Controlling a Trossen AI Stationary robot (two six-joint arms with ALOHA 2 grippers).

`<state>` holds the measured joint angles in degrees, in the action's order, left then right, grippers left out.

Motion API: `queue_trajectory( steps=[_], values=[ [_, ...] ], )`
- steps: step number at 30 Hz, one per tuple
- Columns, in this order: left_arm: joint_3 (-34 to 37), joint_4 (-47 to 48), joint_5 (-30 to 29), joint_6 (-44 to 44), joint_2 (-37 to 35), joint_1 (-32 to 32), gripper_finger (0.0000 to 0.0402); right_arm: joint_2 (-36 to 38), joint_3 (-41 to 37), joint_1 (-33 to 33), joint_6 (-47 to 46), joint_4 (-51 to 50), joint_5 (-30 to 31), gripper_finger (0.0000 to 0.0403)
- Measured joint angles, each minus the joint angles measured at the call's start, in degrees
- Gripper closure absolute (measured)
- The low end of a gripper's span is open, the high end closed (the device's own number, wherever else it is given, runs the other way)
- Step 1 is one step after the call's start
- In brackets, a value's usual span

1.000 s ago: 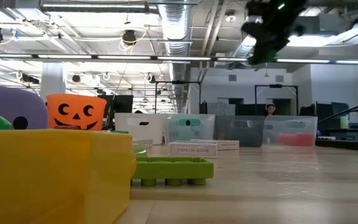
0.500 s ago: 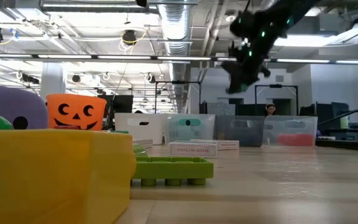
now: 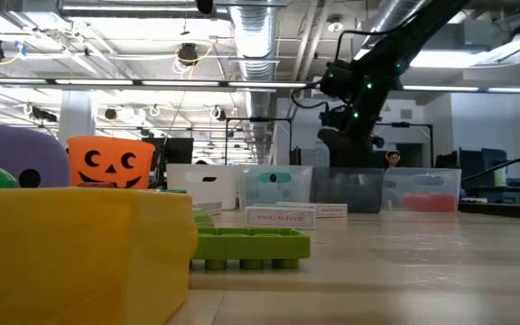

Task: Pick & Place Toys
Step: Put the red deck of cards into the white bin

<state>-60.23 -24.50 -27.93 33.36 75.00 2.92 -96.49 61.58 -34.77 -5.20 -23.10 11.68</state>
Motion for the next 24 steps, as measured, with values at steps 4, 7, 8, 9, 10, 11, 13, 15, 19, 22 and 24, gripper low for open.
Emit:
queue_trajectory(
  steps=[4, 7, 8, 9, 10, 11, 13, 15, 19, 22, 24],
  values=[
    [0.0, 0.1, 0.0, 0.0, 0.0, 0.0, 0.0183, 2.9, 0.0, 2.4, 3.4, 1.3, 0.2, 0.0139],
    [0.0, 0.4, 0.0, 0.0, 0.0, 0.0, 0.0183, 6.5, 0.0, 5.5, 5.1, 2.3, 0.2, 0.0139],
    [0.0, 0.5, 0.0, 0.0, 0.0, 0.0, 0.0183, 7.7, 0.0, 6.7, 5.2, 2.7, 0.2, 0.0139],
    [0.0, 0.6, 0.0, 0.0, 0.0, 0.0, 0.0183, 9.1, 0.0, 8.0, 5.2, 2.8, 0.2, 0.0139],
    [0.0, 0.8, 0.0, 0.0, 0.0, 0.0, 0.0183, 10.4, 0.0, 9.4, 5.2, 2.9, 0.2, 0.0139],
    [0.0, 1.2, 0.0, -0.1, 0.0, 0.0, 0.0183, 11.7, 0.0, 10.9, 4.7, 3.1, 0.3, 0.0139],
    [0.0, 2.5, 0.1, -1.0, 0.0, -0.5, 0.0183, 13.8, 0.0, 13.9, 1.4, 3.9, 0.3, 0.0138],
    [0.0, 3.5, 0.1, -3.6, 0.0, -0.9, 0.0183, 15.0, 0.0, 16.9, -3.2, 4.9, 0.3, 0.0138],
    [0.0, 4.7, 0.1, -4.4, 0.0, -1.6, 0.0183, 14.9, 0.0, 22.8, -12.8, 6.8, 2.2, 0.0138],
    [0.0, 5.7, 0.1, -4.4, 0.0, -1.6, 0.0183, 12.6, 0.1, 27.4, -18.3, 7.0, 7.8, 0.0138],
    [0.0, 6.8, 1.0, -4.4, 0.0, -1.6, 0.0183, 9.9, 0.1, 30.3, -21.1, 6.9, 11.7, 0.0138]
  ],
)
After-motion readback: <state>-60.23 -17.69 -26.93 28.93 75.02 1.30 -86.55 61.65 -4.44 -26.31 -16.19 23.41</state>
